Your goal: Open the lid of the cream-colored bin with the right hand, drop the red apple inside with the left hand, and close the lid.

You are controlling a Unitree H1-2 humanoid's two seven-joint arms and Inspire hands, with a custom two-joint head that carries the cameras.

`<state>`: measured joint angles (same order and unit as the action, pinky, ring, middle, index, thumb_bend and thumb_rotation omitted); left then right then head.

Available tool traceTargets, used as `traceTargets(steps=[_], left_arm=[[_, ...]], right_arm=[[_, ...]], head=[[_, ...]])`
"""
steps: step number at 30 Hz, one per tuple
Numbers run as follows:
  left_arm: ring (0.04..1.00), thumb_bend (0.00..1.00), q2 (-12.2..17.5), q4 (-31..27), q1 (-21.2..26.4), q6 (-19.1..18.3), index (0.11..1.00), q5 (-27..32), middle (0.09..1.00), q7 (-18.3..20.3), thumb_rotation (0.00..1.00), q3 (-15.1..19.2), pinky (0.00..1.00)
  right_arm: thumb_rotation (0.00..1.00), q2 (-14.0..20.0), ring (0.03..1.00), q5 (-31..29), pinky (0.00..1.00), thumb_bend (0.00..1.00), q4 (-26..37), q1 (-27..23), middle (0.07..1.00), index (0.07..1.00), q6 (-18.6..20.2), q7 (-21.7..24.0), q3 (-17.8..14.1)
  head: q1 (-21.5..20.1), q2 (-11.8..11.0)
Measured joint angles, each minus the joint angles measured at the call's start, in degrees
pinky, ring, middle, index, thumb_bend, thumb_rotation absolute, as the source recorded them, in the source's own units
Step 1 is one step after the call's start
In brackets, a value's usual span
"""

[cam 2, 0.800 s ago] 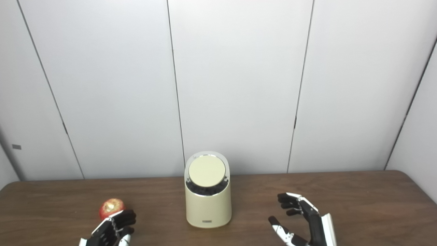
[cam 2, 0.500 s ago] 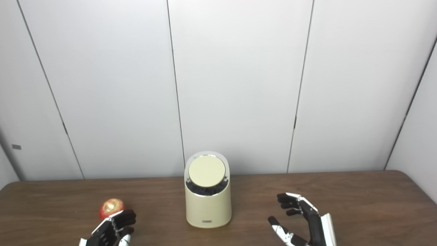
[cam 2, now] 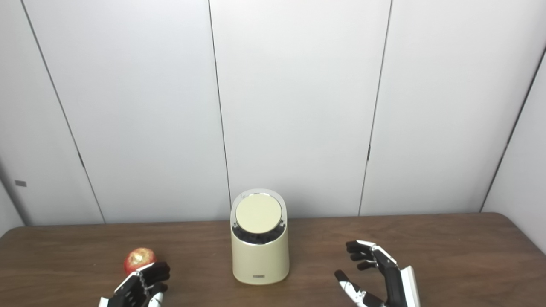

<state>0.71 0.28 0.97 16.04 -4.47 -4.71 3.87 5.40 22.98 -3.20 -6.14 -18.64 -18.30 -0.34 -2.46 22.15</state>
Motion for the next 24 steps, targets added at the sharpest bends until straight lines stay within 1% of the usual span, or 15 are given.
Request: traceTargets(steps=[5, 6, 8, 9, 10, 11, 12, 13, 14, 16, 17, 18, 19, 22, 24], left_arm=[[0.728, 0.18, -0.1, 0.2, 0.4, 0.1, 0.704, 0.3, 0.725, 0.0, 0.14, 0.0, 0.67], [0.723, 0.18, -0.1, 0.3, 0.5, 0.1, 0.703, 0.2, 0.723, 0.0, 0.14, 0.0, 0.66], [0.72, 0.18, 0.0, 0.8, 0.9, 0.2, 0.702, 0.2, 0.721, 0.0, 0.14, 0.1, 0.65], [0.719, 0.18, 0.0, 1.0, 1.1, 0.2, 0.702, 0.1, 0.721, 0.0, 0.13, 0.1, 0.65], [0.722, 0.18, 0.1, 1.1, 1.3, 0.3, 0.705, 0.1, 0.724, 0.0, 0.1, 0.1, 0.66], [0.722, 0.17, 0.1, 1.2, 1.4, 0.3, 0.706, 0.1, 0.724, 0.0, 0.09, 0.2, 0.66], [0.723, 0.17, 0.1, 1.3, 1.5, 0.3, 0.705, 0.1, 0.723, 0.0, 0.09, 0.2, 0.66], [0.721, 0.18, 0.1, 1.3, 1.5, 0.4, 0.702, 0.1, 0.721, 0.0, 0.12, 0.2, 0.66], [0.72, 0.18, 0.1, 1.3, 1.5, 0.4, 0.702, 0.1, 0.72, 0.0, 0.13, 0.2, 0.66], [0.721, 0.17, 0.1, 1.3, 1.5, 0.4, 0.703, 0.1, 0.721, 0.0, 0.13, 0.2, 0.66], [0.724, 0.17, 0.0, 1.3, 1.5, 0.4, 0.705, 0.1, 0.724, 0.0, 0.13, 0.2, 0.67], [0.725, 0.17, 0.0, 1.4, 1.5, 0.4, 0.706, 0.1, 0.725, 0.0, 0.13, 0.2, 0.67], [0.726, 0.17, 0.0, 1.4, 1.6, 0.4, 0.707, 0.1, 0.726, 0.0, 0.13, 0.1, 0.67], [0.722, 0.18, 0.0, 1.6, 1.8, 0.4, 0.706, 0.1, 0.726, -0.1, 0.14, 0.1, 0.66], [0.722, 0.18, -0.1, 1.6, 1.8, 0.3, 0.704, 0.1, 0.722, -0.1, 0.15, 0.1, 0.66]], right_arm=[[0.29, 0.0, 0.657, 0.9, 0.58, 0.31, 3.1, 1.1, 0.676, 0.673, 0.7, 0.9, 0.1], [0.39, -0.1, 0.663, 0.5, 0.59, 0.34, 3.5, 1.3, 0.682, 0.68, 1.2, 1.5, 0.2], [0.45, -0.6, 0.664, -1.1, 0.6, 0.36, 4.5, 1.8, 0.685, 0.684, 2.6, 2.9, 0.3], [0.53, -0.9, 0.67, -1.6, 0.6, 0.37, 5.1, 2.1, 0.696, 0.695, 3.5, 3.5, 0.3], [0.63, -1.1, 0.698, -1.9, 0.62, 0.42, 5.7, 2.2, 0.722, 0.714, 4.6, 4.2, 0.3], [0.66, -1.2, 0.708, -2.2, 0.63, 0.44, 6.3, 2.1, 0.731, 0.721, 5.5, 5.1, 0.5], [0.75, -1.1, 0.735, -2.7, 0.66, 0.51, 7.3, 1.9, 0.755, 0.739, 7.0, 5.9, 0.4], [0.82, -0.9, 0.763, -3.5, 0.69, 0.59, 8.3, 1.3, 0.78, 0.758, 8.2, 7.1, 0.3], [0.84, -0.5, 0.773, -4.2, 0.7, 0.62, 9.3, 0.4, 0.789, 0.765, 10.1, 8.4, 0.3], [0.88, 0.5, 0.786, -5.1, 0.72, 0.68, 10.4, -1.8, 0.801, 0.778, 11.8, 10.3, 0.1], [0.89, 1.1, 0.789, -5.2, 0.71, 0.69, 11.0, -2.8, 0.807, 0.782, 12.7, 11.2, 0.1], [0.89, 1.6, 0.792, -5.2, 0.7, 0.7, 11.5, -3.8, 0.811, 0.786, 13.4, 12.0, 0.1], [0.9, 1.9, 0.794, -5.2, 0.7, 0.74, 11.9, -4.9, 0.814, 0.788, 14.5, 12.7, 0.1], [0.9, 2.4, 0.794, -5.0, 0.71, 0.8, 13.1, -7.4, 0.807, 0.788, 18.1, 14.3, 0.2], [0.88, 2.5, 0.794, -3.9, 0.72, 0.8, 13.9, -8.9, 0.803, 0.787, 20.8, 14.9, 0.4]], head=[[-0.3, -0.2], [-0.4, -0.3], [-0.5, -0.3], [-0.6, -0.3], [-0.7, -0.4], [-0.7, -0.4], [-0.7, -0.4], [-0.7, -0.3], [-0.7, -0.3], [-0.8, -0.3], [-1.1, -0.3], [-1.1, -0.4], [-1.2, -0.4], [-1.1, -0.5], [-1.1, -0.5]])
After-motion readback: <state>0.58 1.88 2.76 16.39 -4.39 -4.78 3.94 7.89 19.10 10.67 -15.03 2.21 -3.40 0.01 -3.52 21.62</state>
